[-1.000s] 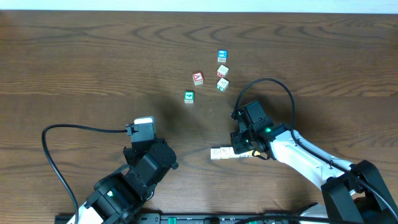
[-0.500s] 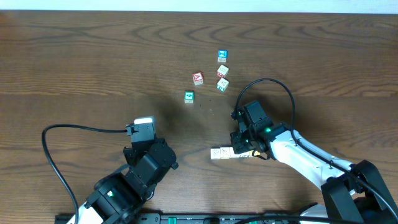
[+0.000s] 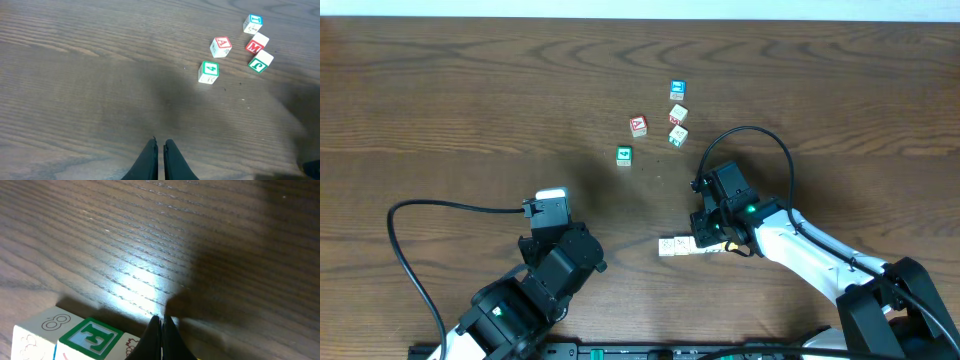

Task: Lift 5 blocks
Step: 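Raise right gripper away from the row to the right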

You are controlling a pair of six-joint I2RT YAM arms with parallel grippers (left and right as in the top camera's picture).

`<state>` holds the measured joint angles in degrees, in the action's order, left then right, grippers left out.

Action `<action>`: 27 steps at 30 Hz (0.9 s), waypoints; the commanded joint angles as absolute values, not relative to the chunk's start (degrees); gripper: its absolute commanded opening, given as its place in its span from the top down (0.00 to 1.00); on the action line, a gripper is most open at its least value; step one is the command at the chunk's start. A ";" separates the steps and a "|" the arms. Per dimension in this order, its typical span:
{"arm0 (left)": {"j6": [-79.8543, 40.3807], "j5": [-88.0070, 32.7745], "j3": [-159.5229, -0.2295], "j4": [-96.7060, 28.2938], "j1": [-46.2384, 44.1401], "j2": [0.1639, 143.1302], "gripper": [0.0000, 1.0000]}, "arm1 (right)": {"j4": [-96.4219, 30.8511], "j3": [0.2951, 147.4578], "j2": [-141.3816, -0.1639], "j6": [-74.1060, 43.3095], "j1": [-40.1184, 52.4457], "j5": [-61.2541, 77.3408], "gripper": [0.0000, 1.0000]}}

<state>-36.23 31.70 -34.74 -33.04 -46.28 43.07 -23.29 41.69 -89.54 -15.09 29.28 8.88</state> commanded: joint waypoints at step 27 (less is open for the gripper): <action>-37.15 32.86 -34.76 -33.19 -46.04 42.98 0.93 | -26.85 42.04 -89.69 -19.90 22.44 6.24 0.99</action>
<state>-36.23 31.68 -34.74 -33.06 -46.28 43.07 -26.76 41.69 -89.54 -19.07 22.72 5.80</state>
